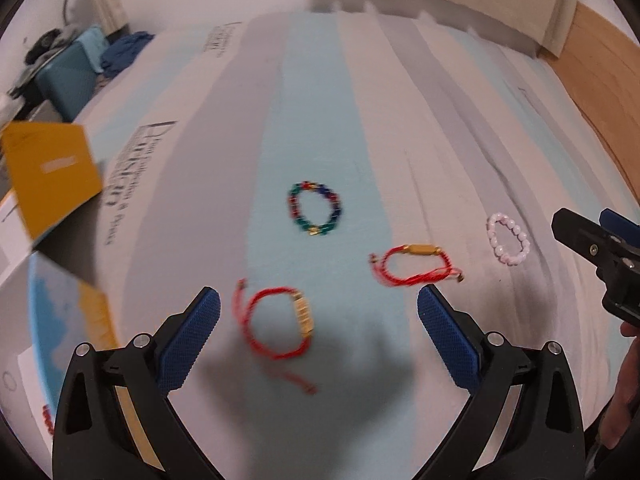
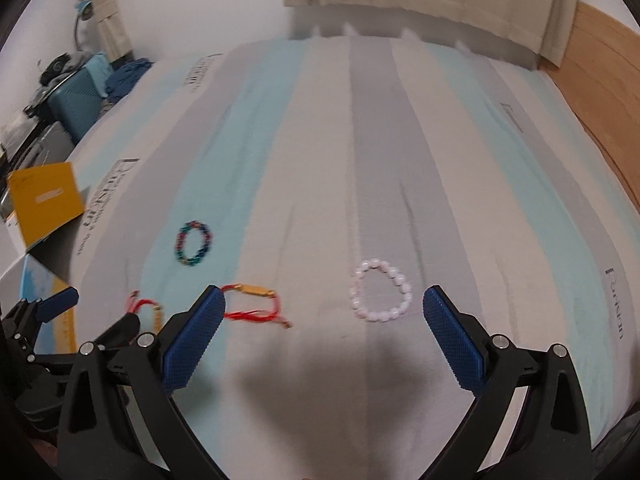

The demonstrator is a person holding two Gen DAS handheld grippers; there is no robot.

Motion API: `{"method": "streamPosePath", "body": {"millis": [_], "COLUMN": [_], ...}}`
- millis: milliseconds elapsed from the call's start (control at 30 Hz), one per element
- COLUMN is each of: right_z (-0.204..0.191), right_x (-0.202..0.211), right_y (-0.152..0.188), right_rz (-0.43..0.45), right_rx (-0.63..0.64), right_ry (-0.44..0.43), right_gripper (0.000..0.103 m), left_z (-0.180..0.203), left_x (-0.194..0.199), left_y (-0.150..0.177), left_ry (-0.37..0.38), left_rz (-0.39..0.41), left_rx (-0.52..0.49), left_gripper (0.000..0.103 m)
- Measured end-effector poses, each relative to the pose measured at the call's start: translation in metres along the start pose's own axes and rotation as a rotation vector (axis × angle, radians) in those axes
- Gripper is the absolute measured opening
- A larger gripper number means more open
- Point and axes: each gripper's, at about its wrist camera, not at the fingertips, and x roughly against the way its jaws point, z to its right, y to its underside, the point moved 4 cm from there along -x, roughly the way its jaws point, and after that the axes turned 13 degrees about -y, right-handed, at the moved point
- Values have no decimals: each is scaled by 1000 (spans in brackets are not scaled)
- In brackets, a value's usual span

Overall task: Organize jewelry
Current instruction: 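Move both tools back over the red cord and pink-white bracelets, then close left tool on red cord bracelet while right tool closes on pink-white bracelet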

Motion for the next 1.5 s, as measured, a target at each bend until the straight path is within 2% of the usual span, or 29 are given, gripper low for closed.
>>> {"method": "streamPosePath", "body": {"millis": [300, 367, 533, 733, 1000, 1133, 1300, 1500], "right_z": [61, 72, 94, 96, 88, 93, 99, 102], "right_x": [-37, -47, -66, -89, -104, -113, -120, -125], "right_y": [-6, -2, 5, 12, 12, 14, 17, 17], "right_rz": [-55, -77, -106, -154, -180, -197, -211, -222], "right_rx": [-78, -101, -157, -158, -158, -183, -211, -213], "right_ry": [29, 23, 23, 27, 4, 3, 6, 36], "right_gripper": [95, 90, 85, 80, 79, 73, 67, 52], "left_z": [40, 46, 61, 74, 77, 73, 71, 69], "left_x": [-43, -49, -67, -89, -97, -103, -107, -108], "left_y": [-11, -14, -16, -11, -9, -9, -6, -5], "left_ry": [-2, -7, -15, -20, -30, -30, -14, 7], "left_rz": [-47, -50, -66, -105, -118, -122, -128, -127], "left_rx": [-25, -32, -52, -72, -71, -62, -47, -41], "left_gripper": [97, 97, 97, 96, 96, 96, 90, 69]}}
